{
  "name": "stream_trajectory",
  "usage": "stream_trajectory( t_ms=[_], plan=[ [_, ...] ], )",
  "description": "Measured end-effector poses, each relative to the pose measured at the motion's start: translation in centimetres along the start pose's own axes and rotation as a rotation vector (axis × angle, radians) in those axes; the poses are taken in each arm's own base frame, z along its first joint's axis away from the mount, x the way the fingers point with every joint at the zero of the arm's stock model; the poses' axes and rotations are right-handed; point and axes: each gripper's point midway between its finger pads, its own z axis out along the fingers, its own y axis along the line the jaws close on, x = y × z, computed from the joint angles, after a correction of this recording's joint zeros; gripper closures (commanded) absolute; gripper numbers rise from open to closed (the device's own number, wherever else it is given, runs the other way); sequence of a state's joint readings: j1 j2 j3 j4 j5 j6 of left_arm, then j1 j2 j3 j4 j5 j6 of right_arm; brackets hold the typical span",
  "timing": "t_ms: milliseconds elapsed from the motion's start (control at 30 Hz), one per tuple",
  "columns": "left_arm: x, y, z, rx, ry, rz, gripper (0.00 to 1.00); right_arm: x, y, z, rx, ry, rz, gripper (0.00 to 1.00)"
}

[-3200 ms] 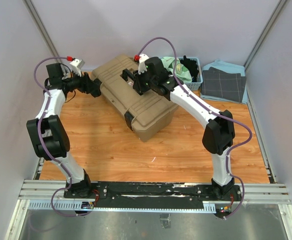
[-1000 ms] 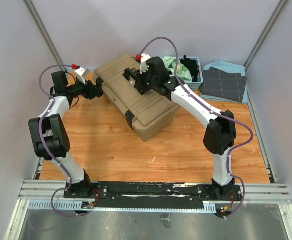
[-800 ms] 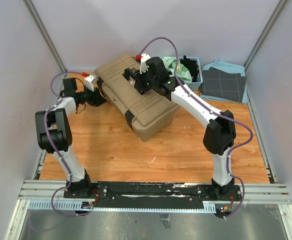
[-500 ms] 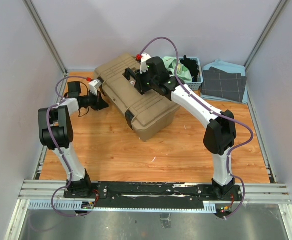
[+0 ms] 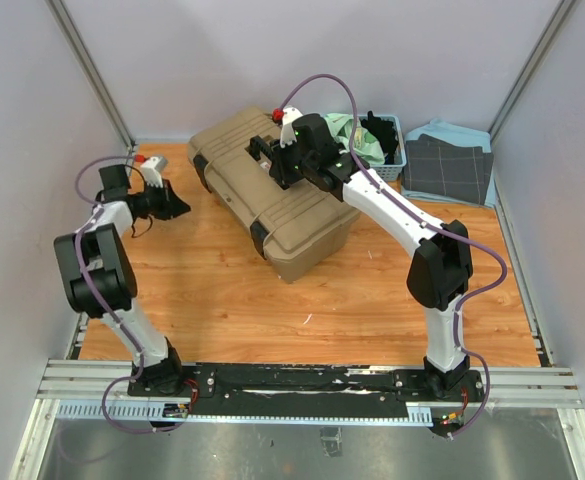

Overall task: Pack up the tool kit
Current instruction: Close the toolbox at the center of the board, then reset both arms

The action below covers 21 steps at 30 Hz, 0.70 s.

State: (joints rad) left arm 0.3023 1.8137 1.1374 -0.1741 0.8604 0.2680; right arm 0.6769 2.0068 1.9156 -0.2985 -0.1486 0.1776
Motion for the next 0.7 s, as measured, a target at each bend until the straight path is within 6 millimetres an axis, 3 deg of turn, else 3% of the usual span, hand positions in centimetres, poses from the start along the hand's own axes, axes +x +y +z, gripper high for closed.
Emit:
stream_trajectory(
  t_ms=[167,267,333,367,433,500,600,700],
  plan=[
    [-6.4,-2.0,-4.3,-0.048,-0.11,0.145,1.0,0.0,0.0,0.0,-0.001,0.0,0.001,0.99],
    [-9.6,-3.9,-6.2,-0.058,-0.175,0.226,0.9,0.0,0.0,0.0,-0.001,0.0,0.001,0.94],
    [-10.3,-4.8,-6.9,-0.055,-0.194,0.237,0.71,0.0,0.0,0.0,0.0,-0.001,0.002,0.71],
    [-10.3,-5.2,-7.1,-0.05,-0.199,0.235,0.54,0.0,-0.1,0.0,0.0,-0.001,0.003,0.55],
    [-10.0,-5.9,-7.2,-0.039,-0.197,0.23,0.31,-0.1,-0.1,0.0,0.001,-0.004,0.003,0.02],
    [-9.1,-6.7,-7.1,-0.028,-0.186,0.212,0.04,-0.6,-1.1,-0.4,0.025,-0.02,0.022,0.02],
    [-7.8,-8.7,-7.0,0.005,-0.161,0.188,0.01,-1.7,0.2,-1.7,-0.014,-0.046,0.015,0.02],
    [-7.7,-10.4,-7.2,0.02,-0.163,0.178,0.01,-1.9,1.6,-3.3,-0.032,-0.055,0.01,0.02]
  ],
)
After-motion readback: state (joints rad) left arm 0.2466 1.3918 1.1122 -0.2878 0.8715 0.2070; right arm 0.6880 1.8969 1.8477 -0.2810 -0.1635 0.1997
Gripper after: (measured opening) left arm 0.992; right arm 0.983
